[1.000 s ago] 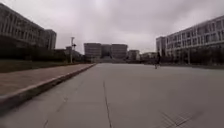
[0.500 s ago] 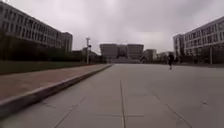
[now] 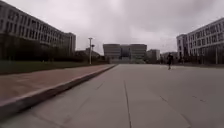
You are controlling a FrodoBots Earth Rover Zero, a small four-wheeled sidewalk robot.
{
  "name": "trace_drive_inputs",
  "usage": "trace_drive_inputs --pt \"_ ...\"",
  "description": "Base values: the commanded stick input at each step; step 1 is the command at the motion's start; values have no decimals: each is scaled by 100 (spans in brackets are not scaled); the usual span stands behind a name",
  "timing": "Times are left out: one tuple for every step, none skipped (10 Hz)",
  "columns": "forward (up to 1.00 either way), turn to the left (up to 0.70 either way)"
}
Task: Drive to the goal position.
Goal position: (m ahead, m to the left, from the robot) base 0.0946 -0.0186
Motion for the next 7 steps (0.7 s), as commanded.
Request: trace_drive_inputs --pt "70 -35" --pt "70 -35" --pt "70 -35" --pt "70 -35" --pt "70 -35" --pt "70 -35" --pt "70 -14"
